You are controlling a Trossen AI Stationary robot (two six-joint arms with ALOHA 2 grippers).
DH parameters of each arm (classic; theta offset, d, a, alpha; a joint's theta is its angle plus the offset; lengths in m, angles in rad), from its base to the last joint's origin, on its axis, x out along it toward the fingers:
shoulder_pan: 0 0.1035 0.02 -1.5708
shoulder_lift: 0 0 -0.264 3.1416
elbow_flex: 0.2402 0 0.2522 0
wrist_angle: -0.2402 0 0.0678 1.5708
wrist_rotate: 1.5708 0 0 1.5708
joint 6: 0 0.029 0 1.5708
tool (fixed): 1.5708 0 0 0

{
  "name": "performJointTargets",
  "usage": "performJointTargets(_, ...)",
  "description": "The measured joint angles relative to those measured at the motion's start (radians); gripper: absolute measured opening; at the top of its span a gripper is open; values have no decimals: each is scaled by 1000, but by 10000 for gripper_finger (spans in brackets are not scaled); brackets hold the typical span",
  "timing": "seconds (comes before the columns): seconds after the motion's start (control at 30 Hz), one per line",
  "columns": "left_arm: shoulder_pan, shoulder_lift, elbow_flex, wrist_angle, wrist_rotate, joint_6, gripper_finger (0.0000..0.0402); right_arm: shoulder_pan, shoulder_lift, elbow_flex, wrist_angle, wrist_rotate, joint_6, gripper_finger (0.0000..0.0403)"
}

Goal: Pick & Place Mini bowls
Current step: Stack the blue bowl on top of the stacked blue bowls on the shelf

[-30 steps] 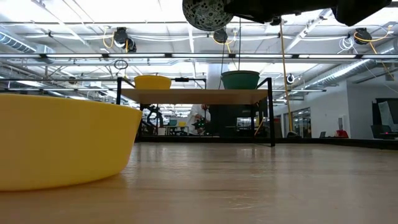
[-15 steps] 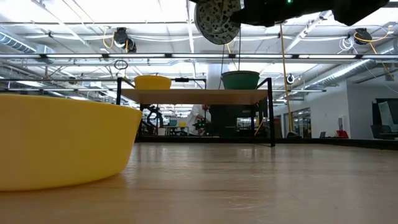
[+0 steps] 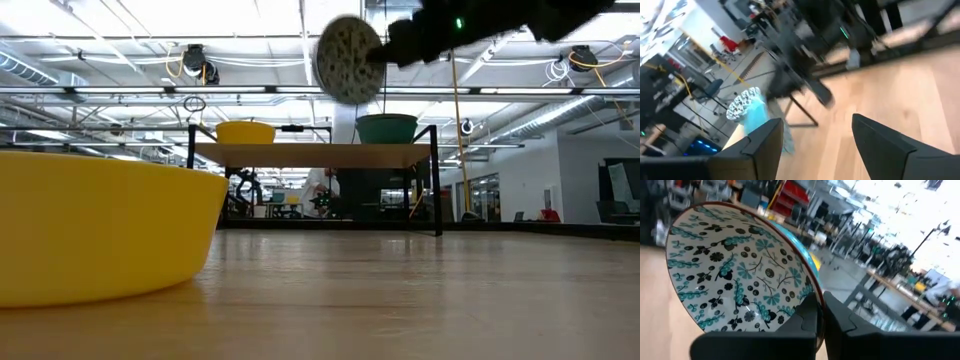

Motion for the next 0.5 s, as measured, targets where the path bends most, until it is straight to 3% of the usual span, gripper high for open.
performJointTargets(0.07, -21, 2, -1, -55, -6, -7, 240, -9, -28, 64, -94, -5, -19, 2)
performJointTargets(0.17, -32, 2, -1, -103, -13, -21, 241, -52, -30, 246, -406, -36, 4, 2)
performJointTargets(0.27, -21, 2, -1, -159, -16, -23, 241, -130, -22, 460, -732, -141, 76, 1)
performJointTargets(0.5, 34, 2, -1, -257, 0, -121, 241, -417, 57, 902, -1220, -424, 281, 1)
